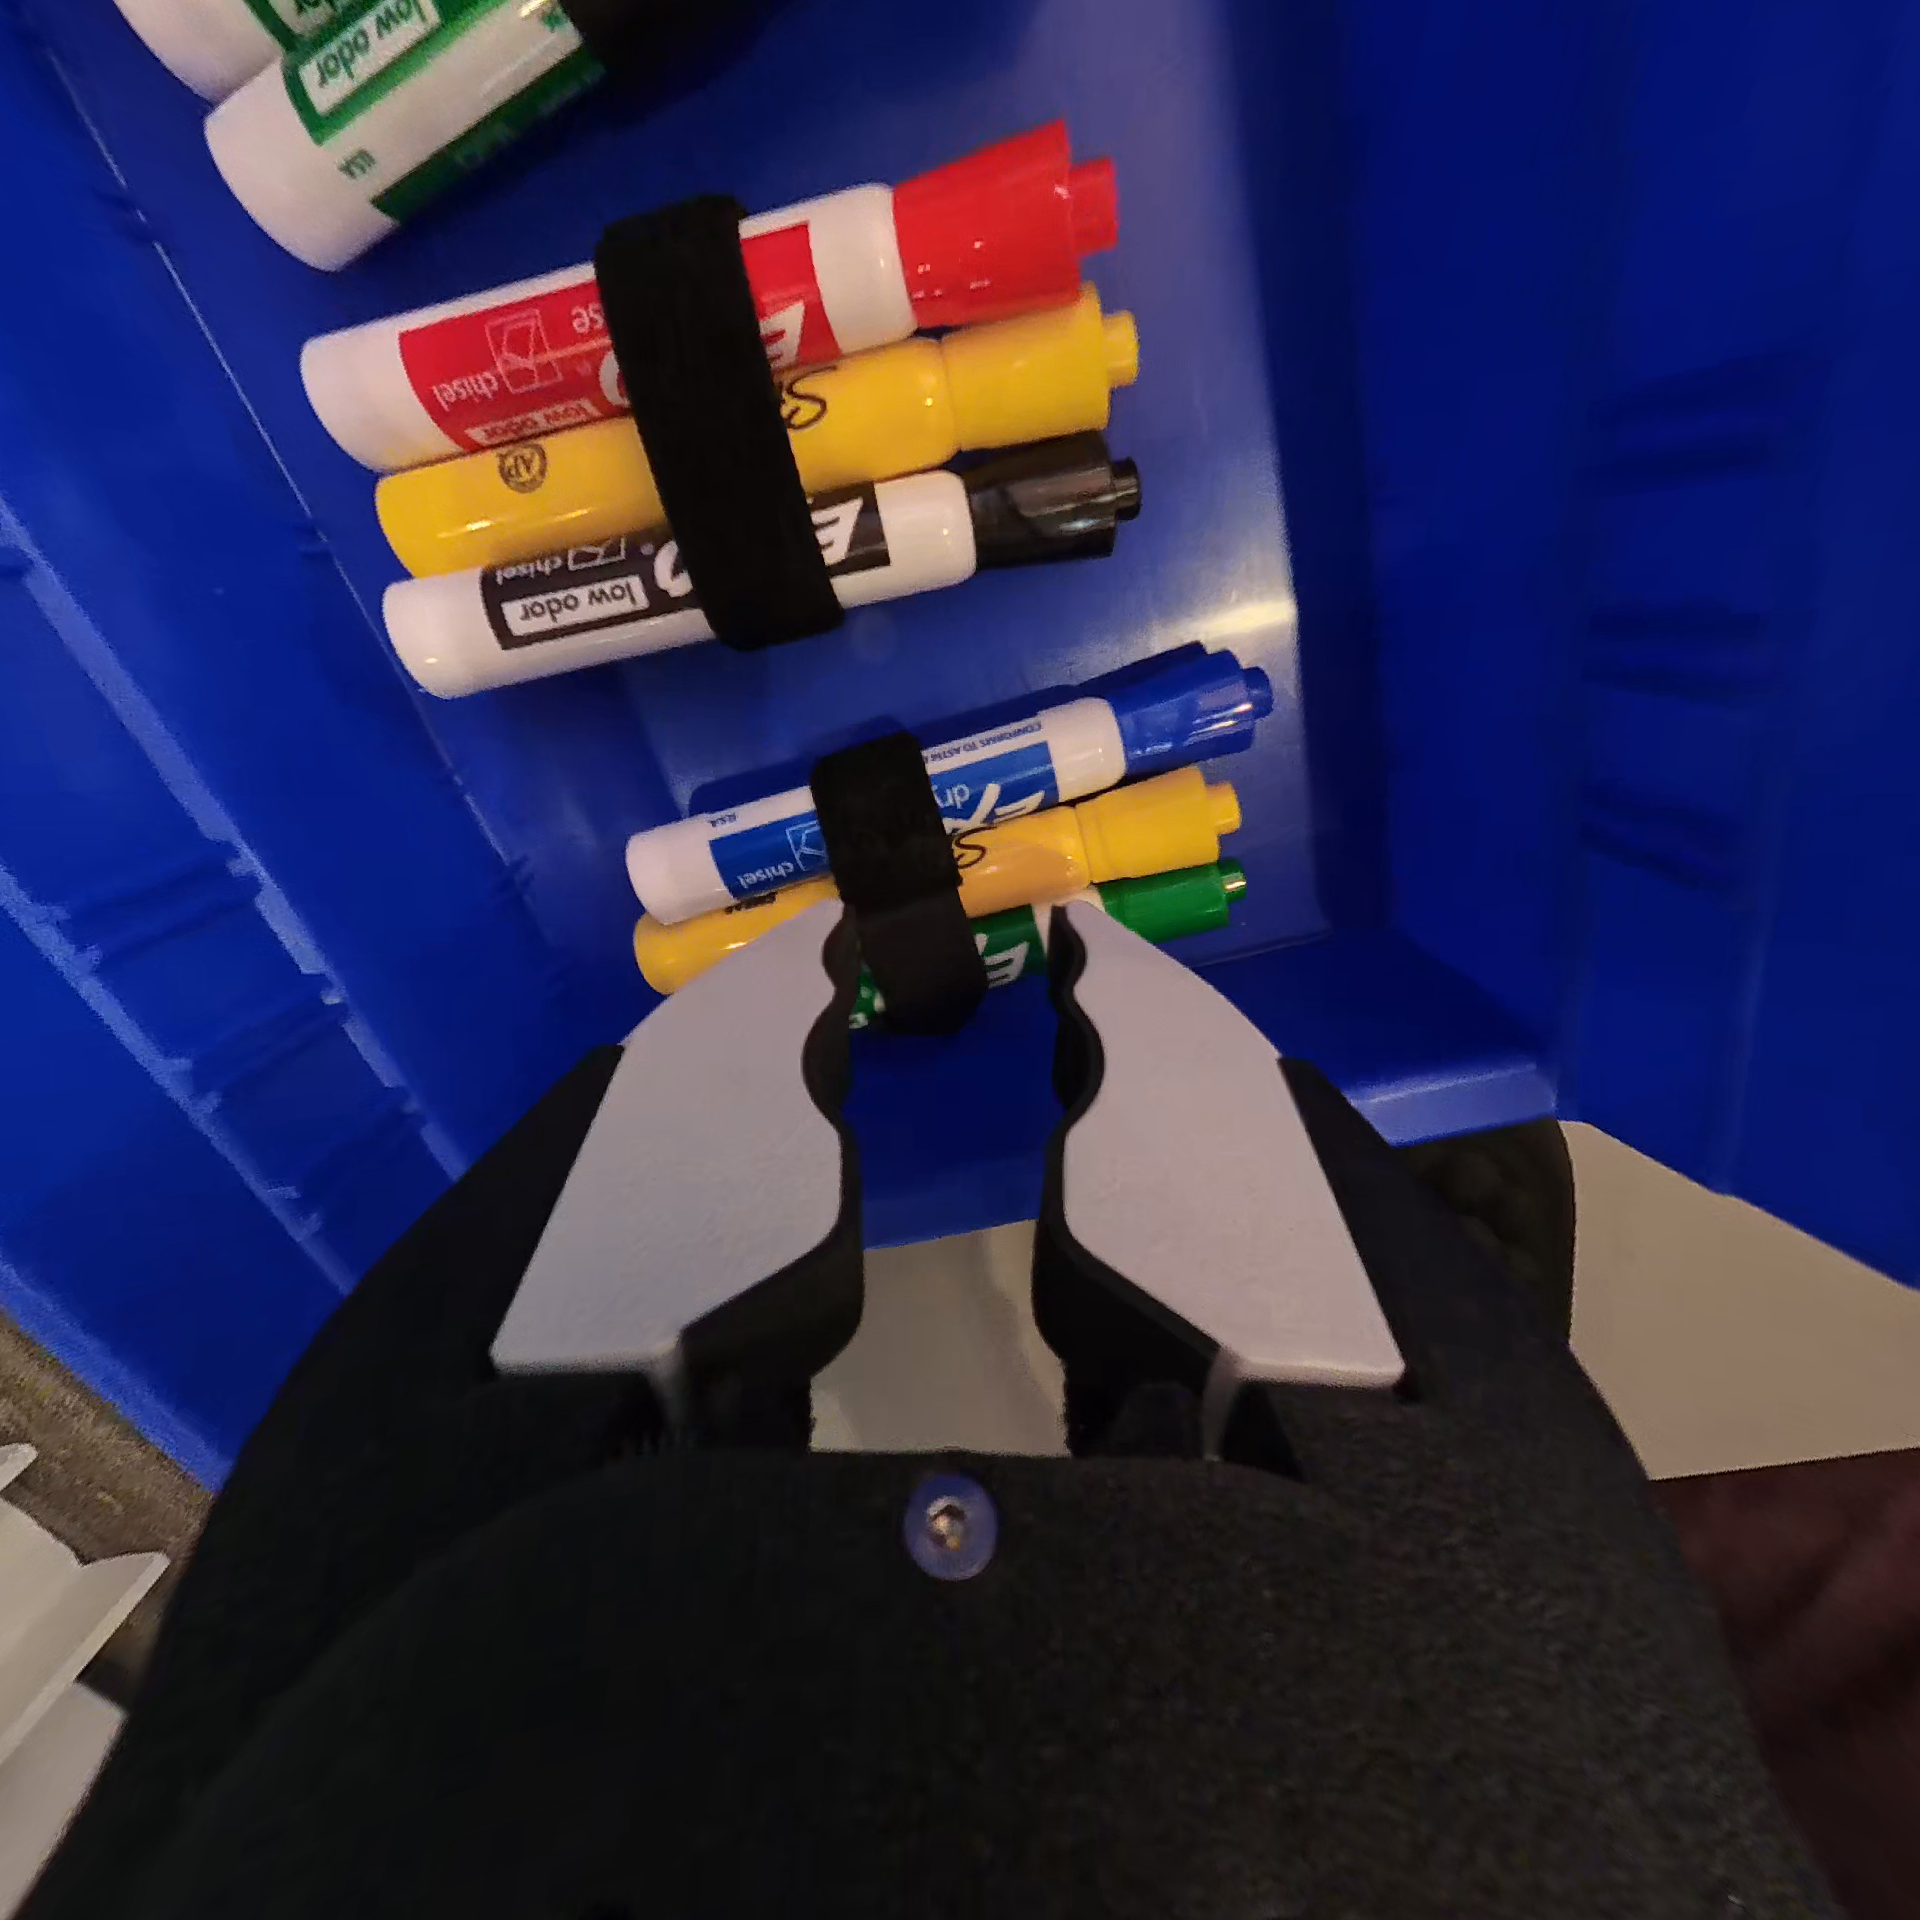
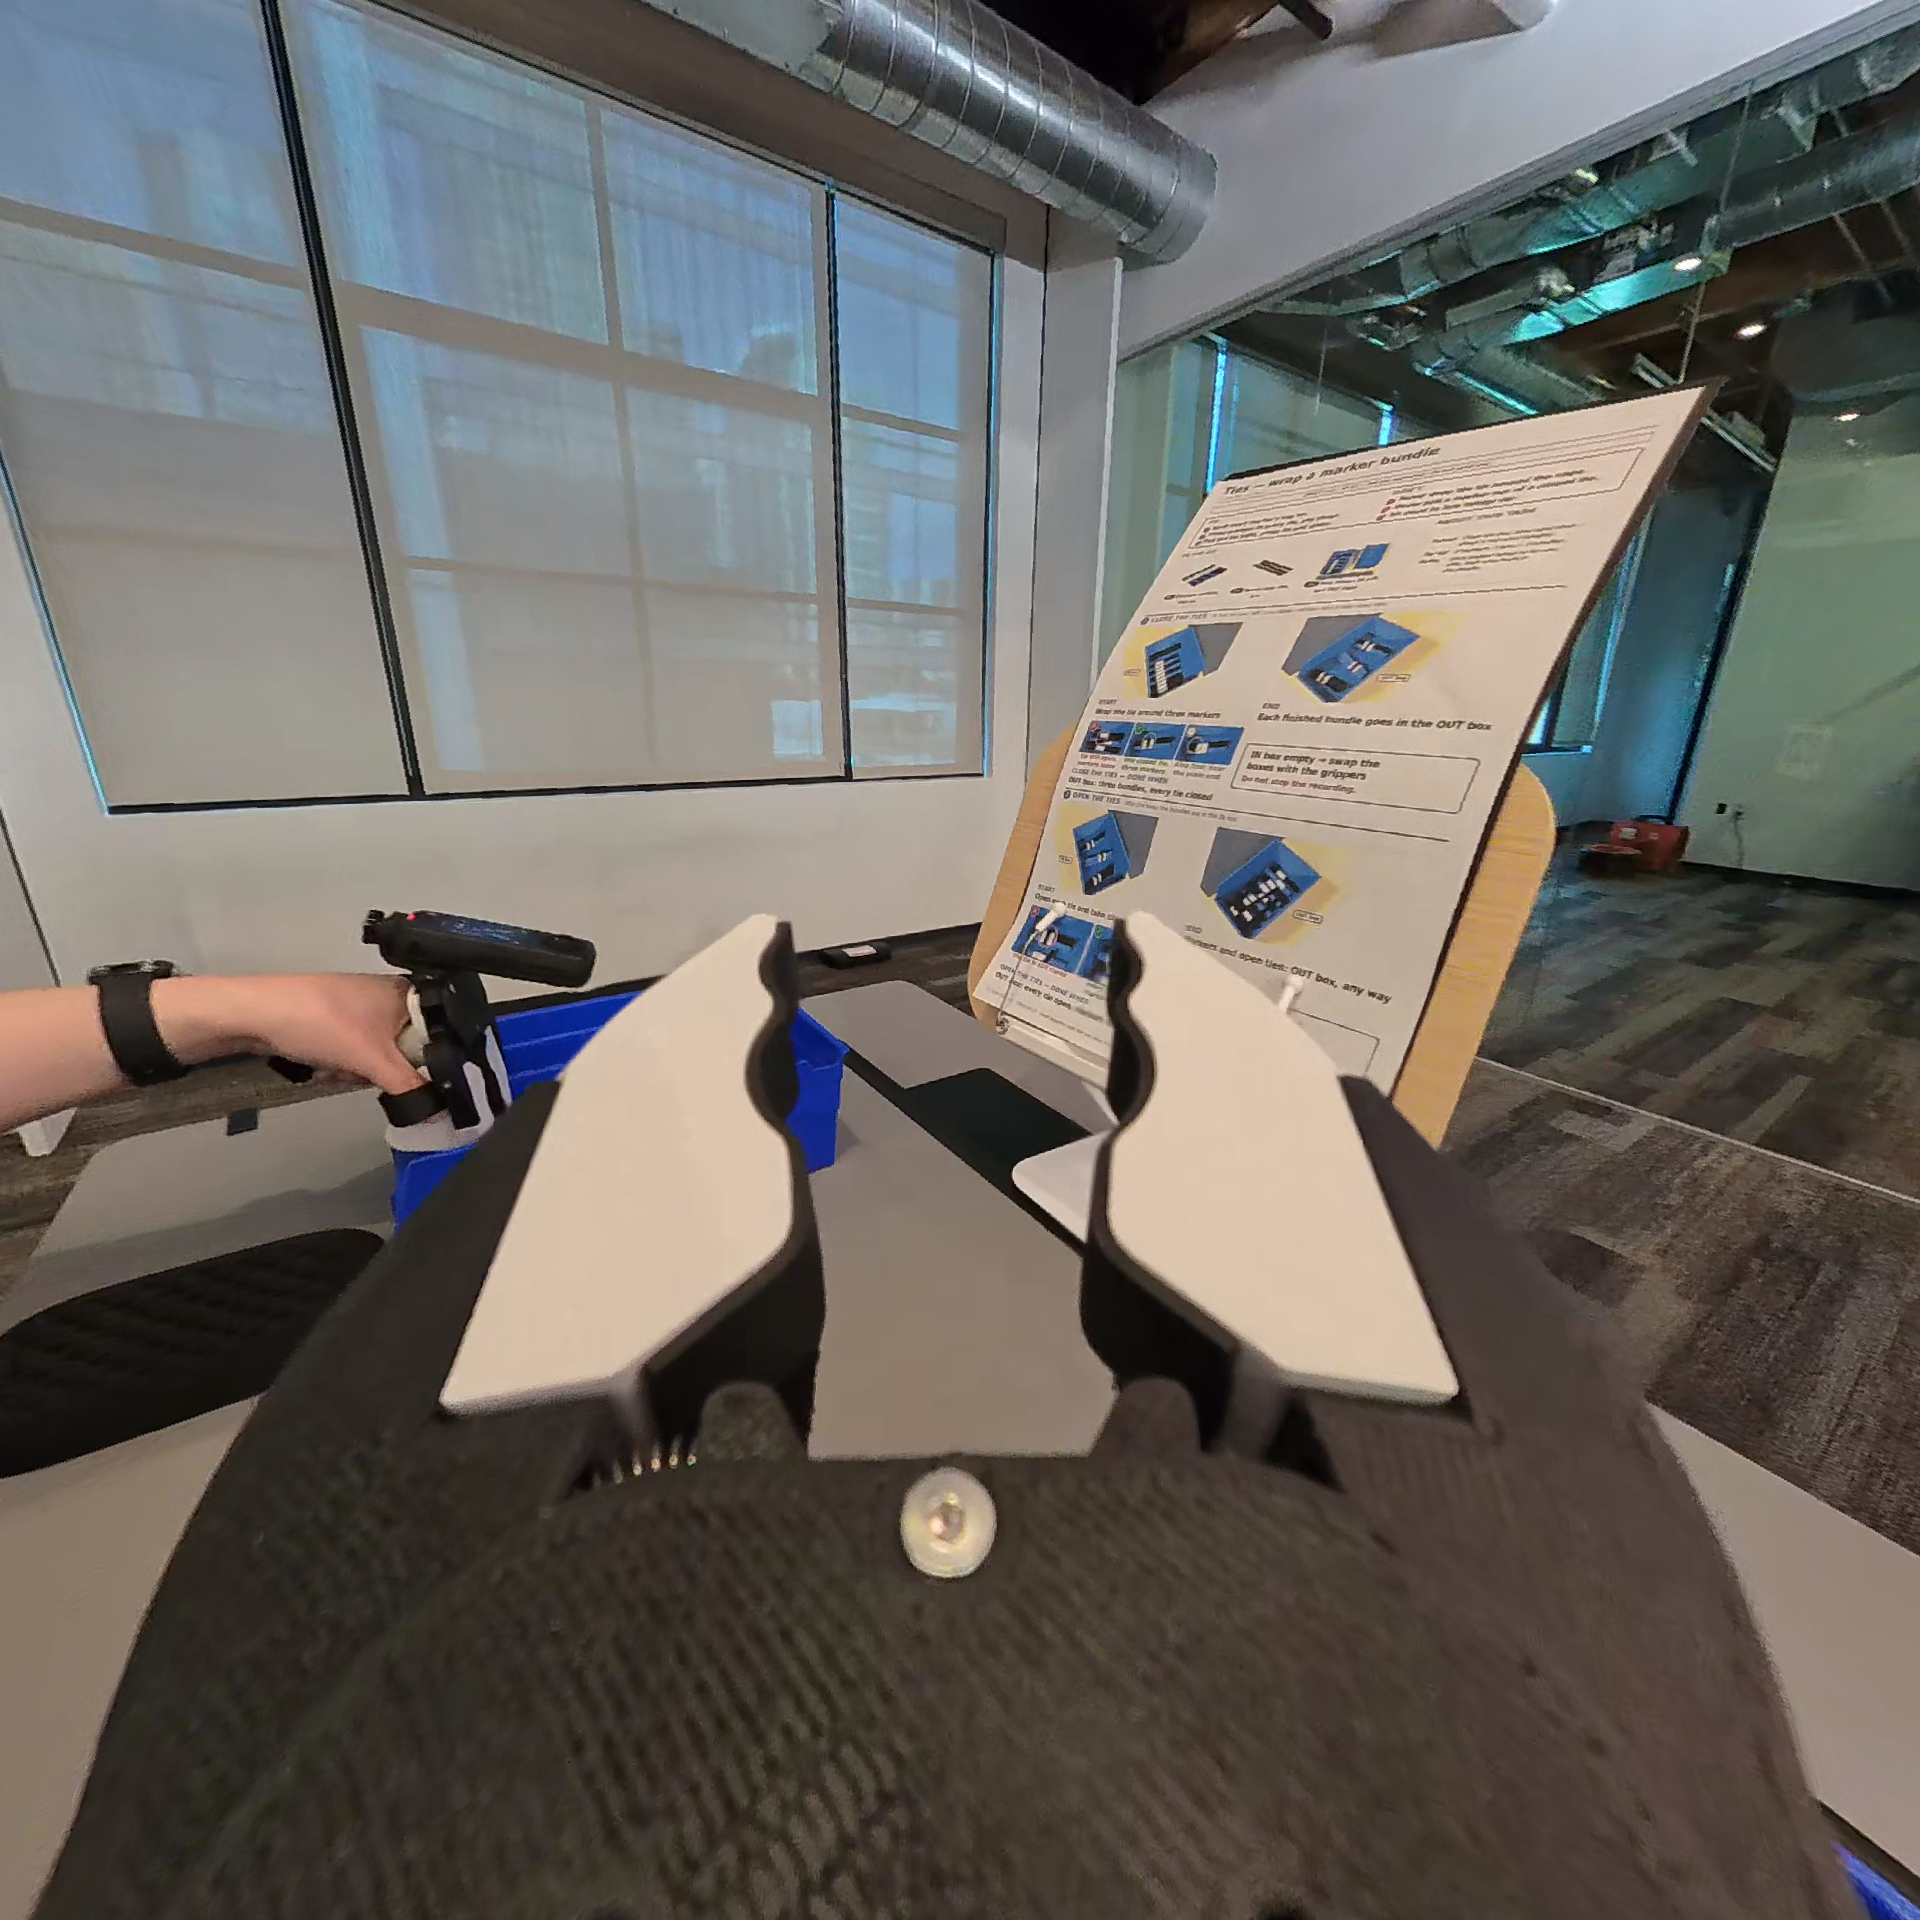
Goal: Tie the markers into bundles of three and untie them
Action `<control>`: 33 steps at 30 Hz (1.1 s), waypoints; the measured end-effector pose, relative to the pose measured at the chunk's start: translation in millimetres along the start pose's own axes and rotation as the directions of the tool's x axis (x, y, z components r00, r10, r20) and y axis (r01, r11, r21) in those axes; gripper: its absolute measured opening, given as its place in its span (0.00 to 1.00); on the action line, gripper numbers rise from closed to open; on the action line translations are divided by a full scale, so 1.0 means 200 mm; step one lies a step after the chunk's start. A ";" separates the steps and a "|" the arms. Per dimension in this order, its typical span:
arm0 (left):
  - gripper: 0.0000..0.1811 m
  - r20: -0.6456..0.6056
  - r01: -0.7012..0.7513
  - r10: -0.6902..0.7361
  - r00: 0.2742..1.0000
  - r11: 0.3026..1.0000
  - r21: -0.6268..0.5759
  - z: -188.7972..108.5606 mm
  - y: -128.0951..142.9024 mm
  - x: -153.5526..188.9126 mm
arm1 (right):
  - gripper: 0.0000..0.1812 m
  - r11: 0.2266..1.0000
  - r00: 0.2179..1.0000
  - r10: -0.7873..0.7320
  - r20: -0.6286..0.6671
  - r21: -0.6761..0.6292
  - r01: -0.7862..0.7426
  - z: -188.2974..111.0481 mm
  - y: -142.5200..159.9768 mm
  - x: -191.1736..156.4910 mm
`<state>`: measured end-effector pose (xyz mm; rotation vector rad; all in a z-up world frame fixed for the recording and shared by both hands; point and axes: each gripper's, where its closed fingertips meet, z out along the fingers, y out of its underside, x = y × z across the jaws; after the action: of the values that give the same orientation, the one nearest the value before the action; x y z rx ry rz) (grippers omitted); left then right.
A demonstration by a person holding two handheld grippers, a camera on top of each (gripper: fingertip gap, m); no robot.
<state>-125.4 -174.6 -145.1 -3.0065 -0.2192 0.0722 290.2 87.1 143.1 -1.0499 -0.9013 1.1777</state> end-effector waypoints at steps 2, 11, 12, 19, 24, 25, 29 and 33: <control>0.18 0.008 0.004 -0.004 1.000 1.000 -0.003 0.00 0.00 -0.01 | 0.31 1.000 1.000 0.013 0.012 0.009 -0.013 -0.01 -0.01 0.00; 0.18 0.004 -0.020 0.019 1.000 1.000 0.024 -0.03 -0.01 -0.01 | 0.30 0.999 1.000 0.011 0.022 -0.046 -0.010 -0.02 -0.01 -0.06; 0.17 0.008 -0.031 0.030 1.000 0.998 0.055 -0.05 -0.03 -0.01 | 0.30 0.997 1.000 0.010 0.019 -0.080 -0.009 -0.01 0.02 -0.08; 0.18 0.047 -0.109 0.099 0.994 0.952 0.286 -0.22 -0.14 -0.02 | 0.24 0.926 0.999 0.040 -0.012 -0.374 -0.042 -0.06 0.37 -0.24; 0.20 0.057 -0.128 0.115 0.992 0.877 0.463 -0.39 -0.22 0.01 | 0.22 0.869 0.990 -0.062 -0.130 -0.495 -0.010 -0.29 0.48 -0.27; 0.21 0.053 -0.128 0.117 0.992 0.856 0.501 -0.44 -0.24 0.02 | 0.22 0.871 0.986 -0.041 -0.159 -0.489 -0.043 -0.33 0.48 -0.28; 0.23 0.051 -0.108 0.099 0.994 0.753 0.649 -0.59 -0.33 0.04 | 0.22 0.854 0.962 0.124 -0.242 -0.468 -0.228 -0.45 0.46 -0.34; 0.24 0.030 -0.067 0.063 0.998 0.726 0.685 -0.63 -0.36 -0.01 | 0.22 0.838 0.934 0.163 -0.318 -0.455 -0.301 -0.57 0.49 -0.35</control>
<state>-129.8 -118.5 -11.4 -2.2600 -0.0598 0.1340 358.7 5.3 15.9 -1.7429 -0.8985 0.9828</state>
